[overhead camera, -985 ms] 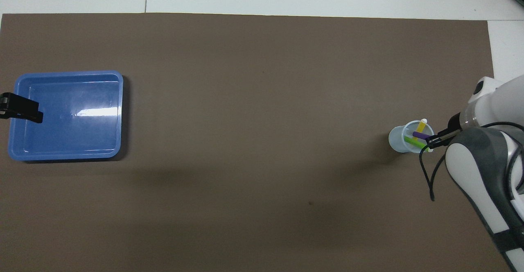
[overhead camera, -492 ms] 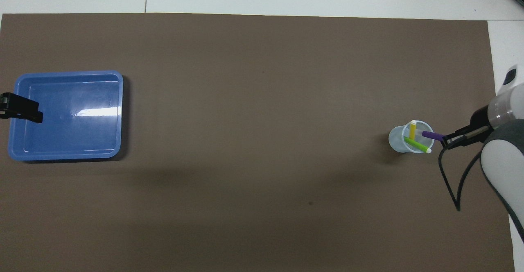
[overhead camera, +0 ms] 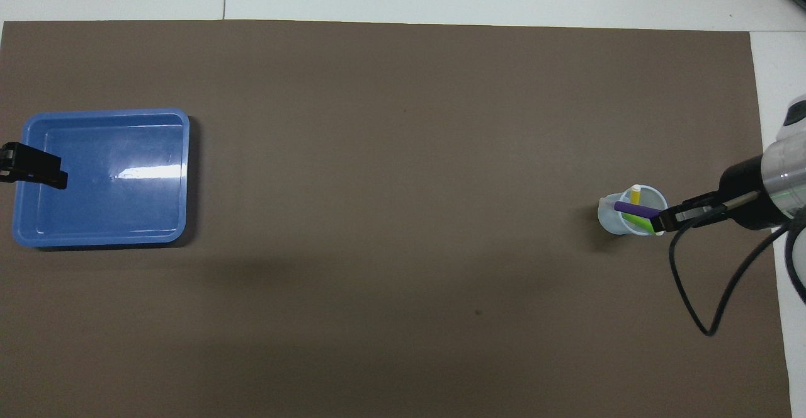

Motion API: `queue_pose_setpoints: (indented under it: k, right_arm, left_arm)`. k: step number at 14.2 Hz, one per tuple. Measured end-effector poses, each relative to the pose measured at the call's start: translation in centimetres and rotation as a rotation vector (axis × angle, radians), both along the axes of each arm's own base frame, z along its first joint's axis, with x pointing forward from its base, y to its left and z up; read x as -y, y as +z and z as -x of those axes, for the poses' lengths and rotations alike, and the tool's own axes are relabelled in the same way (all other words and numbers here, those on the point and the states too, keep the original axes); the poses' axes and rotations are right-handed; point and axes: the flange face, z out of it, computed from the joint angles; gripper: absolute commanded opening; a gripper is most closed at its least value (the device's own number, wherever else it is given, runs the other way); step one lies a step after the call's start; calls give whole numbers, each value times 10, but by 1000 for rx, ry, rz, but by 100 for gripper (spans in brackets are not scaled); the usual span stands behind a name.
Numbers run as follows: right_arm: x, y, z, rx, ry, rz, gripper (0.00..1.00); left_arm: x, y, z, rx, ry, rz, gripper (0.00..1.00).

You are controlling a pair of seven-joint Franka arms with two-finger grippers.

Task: Right arm passes pens to left for tray arrangement
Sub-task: 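Lift the purple pen out and carry it toward the table center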

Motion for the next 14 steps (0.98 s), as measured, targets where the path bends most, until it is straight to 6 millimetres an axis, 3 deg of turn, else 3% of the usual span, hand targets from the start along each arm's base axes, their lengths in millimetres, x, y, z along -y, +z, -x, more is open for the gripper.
queue_pose_setpoints:
  k: [9, 14]
  right_arm:
    - [-81, 0, 12, -104, -170, -162, 0]
    - [-168, 5, 31, -146, -296, -206, 0]
  left_arm:
    - [0, 5, 0, 23, -4, -18, 100]
    - [0, 7, -3, 49, -10, -38, 100]
